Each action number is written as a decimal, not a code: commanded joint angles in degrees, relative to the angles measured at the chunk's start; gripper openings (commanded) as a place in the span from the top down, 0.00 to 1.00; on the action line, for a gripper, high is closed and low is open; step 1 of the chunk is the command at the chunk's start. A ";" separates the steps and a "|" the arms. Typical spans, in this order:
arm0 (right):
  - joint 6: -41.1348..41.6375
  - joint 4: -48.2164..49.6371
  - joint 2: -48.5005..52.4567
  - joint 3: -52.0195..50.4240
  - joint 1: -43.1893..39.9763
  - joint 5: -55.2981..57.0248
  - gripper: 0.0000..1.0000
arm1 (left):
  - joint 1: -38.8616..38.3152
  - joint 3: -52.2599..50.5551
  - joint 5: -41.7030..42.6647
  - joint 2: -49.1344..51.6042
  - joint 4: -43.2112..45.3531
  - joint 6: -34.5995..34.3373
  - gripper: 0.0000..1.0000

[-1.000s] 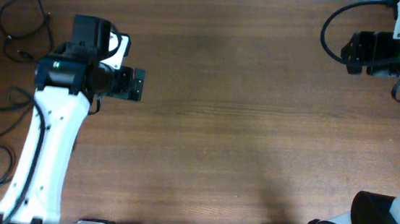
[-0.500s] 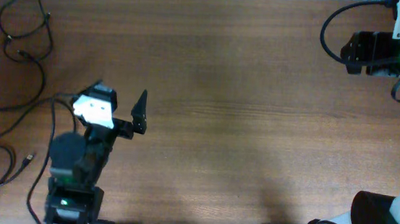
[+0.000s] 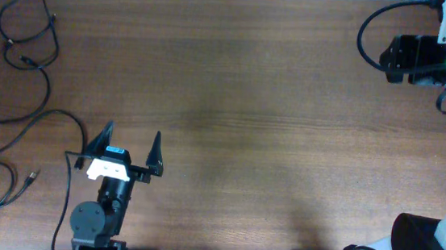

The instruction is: Untangle cables

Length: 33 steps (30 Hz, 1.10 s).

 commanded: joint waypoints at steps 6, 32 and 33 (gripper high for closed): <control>-0.20 -0.39 0.00 0.02 -0.33 -0.70 0.06 | 0.02 -0.46 -5.42 -18.82 -25.11 -0.48 0.01; -0.22 -0.39 0.00 0.02 -0.33 -0.70 0.06 | 0.20 -0.44 -5.86 -19.26 -30.34 3.23 0.01; -0.20 -0.39 0.00 0.02 -0.31 -0.70 0.06 | 0.87 -0.46 -5.84 -19.26 -30.34 3.63 0.01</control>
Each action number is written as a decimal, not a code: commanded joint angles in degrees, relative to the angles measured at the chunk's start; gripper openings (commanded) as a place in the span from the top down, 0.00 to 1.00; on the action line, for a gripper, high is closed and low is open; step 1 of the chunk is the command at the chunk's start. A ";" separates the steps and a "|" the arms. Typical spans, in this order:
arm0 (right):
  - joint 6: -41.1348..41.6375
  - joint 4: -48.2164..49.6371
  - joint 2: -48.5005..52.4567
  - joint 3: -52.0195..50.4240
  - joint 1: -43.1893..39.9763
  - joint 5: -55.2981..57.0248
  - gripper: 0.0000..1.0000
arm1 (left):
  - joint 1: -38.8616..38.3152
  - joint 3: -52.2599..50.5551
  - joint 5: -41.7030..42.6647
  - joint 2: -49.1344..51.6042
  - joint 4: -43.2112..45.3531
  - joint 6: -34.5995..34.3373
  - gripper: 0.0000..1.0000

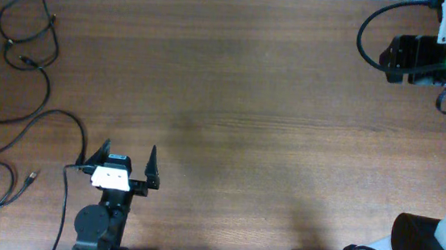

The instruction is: Untangle cables

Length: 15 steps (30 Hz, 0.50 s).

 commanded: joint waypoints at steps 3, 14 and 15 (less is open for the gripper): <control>-0.22 -0.33 0.00 0.11 -0.33 -0.68 0.06 | 5.60 -0.09 -0.61 -0.55 -0.61 2.38 0.01; -0.22 -0.33 0.00 0.11 -0.33 -0.68 0.06 | 6.54 -0.11 -0.42 -0.55 -0.48 2.36 0.01; -0.20 -0.33 0.00 0.11 -0.33 -0.68 0.06 | 6.54 -0.11 -0.42 -0.55 -0.48 2.36 0.01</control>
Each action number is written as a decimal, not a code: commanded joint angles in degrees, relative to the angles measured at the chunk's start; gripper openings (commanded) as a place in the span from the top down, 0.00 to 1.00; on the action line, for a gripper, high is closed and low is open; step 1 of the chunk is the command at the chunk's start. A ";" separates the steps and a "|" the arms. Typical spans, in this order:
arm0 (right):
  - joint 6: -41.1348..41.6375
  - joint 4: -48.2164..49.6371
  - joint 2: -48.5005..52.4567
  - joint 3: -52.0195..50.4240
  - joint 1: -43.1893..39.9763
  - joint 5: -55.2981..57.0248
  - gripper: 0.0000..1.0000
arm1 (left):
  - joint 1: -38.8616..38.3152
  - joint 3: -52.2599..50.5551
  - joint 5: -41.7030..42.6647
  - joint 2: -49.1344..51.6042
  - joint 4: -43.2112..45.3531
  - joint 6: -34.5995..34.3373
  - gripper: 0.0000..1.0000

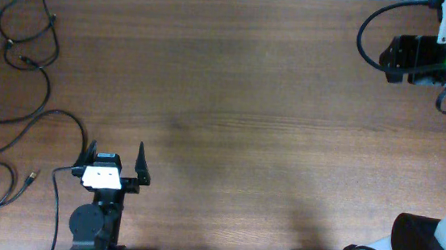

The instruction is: Untangle cables

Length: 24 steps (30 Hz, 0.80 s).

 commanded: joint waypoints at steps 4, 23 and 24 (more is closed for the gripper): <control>-0.17 -0.33 0.00 0.11 -0.33 -0.70 0.06 | 0.28 -0.09 -0.17 -0.55 -0.44 1.07 0.01; -0.59 11.47 -6.78 -7.72 -0.26 -7.72 0.06 | 0.28 -0.09 -0.17 -0.55 -0.44 1.07 0.01; -0.57 17.22 -11.04 -15.69 -0.26 -9.22 0.06 | 0.28 -0.09 -0.17 -0.55 -0.44 1.07 0.01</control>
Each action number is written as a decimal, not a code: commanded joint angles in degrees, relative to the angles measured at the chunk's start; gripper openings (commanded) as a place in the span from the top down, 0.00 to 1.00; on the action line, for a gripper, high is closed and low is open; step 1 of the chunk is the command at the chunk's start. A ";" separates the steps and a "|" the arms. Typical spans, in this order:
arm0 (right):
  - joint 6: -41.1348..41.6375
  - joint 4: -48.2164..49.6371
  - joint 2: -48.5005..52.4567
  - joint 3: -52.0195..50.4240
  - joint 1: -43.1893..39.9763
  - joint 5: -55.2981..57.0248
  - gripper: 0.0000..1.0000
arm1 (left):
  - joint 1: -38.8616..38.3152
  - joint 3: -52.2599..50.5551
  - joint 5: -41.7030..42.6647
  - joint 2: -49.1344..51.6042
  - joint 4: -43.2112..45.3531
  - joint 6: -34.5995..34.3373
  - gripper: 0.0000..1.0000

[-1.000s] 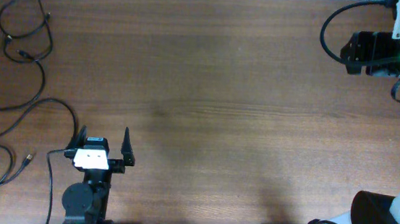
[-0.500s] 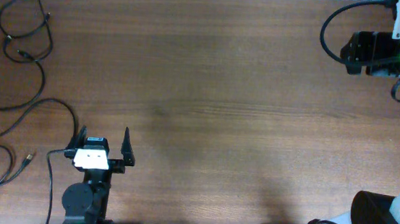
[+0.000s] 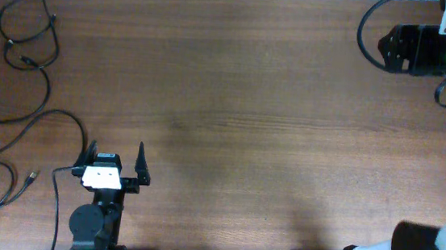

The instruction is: Untangle cables

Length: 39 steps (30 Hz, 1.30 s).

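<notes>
Black cables lie along the table's left side. A loop (image 3: 30, 21) sits at the far left corner, and from it a long strand (image 3: 46, 114) curves toward the front. A small coil with a connector end (image 3: 32, 177) lies at the front left. My left gripper (image 3: 115, 150) stands open near the front edge, holding nothing. Its left fingertip (image 3: 90, 147) is right beside the end of the long strand; whether they touch cannot be told. Only a black section of the right arm (image 3: 412, 51) with a green light shows at the far right corner. Its fingers are out of view.
The brown wooden table (image 3: 271, 129) fills the view. The right arm's base (image 3: 418, 249) sits at the front right corner. A black cable loop of that arm (image 3: 368, 24) hangs over the table's far right edge.
The right arm's black section at the far right corner has shifted slightly up and to the left. My left gripper and the cables are where they were.
My left gripper stood open a little right of the long strand's end. At the later moments it was lower and further left, still open and empty. It now stands beside the strand's end. The cables kept their shape throughout.
</notes>
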 commanded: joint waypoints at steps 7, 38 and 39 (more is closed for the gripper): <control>0.04 46.69 -34.91 -63.36 -0.26 -6.01 0.06 | 0.28 -0.09 -0.17 -0.55 -0.44 1.07 0.01; 0.02 83.49 -92.04 -130.73 -0.11 -2.23 0.01 | 0.28 -0.11 -0.17 -0.55 -0.44 1.07 0.01; 0.00 83.62 -93.50 -130.73 0.22 -1.27 0.01 | 0.28 -0.09 -0.17 -0.55 -0.44 1.07 0.01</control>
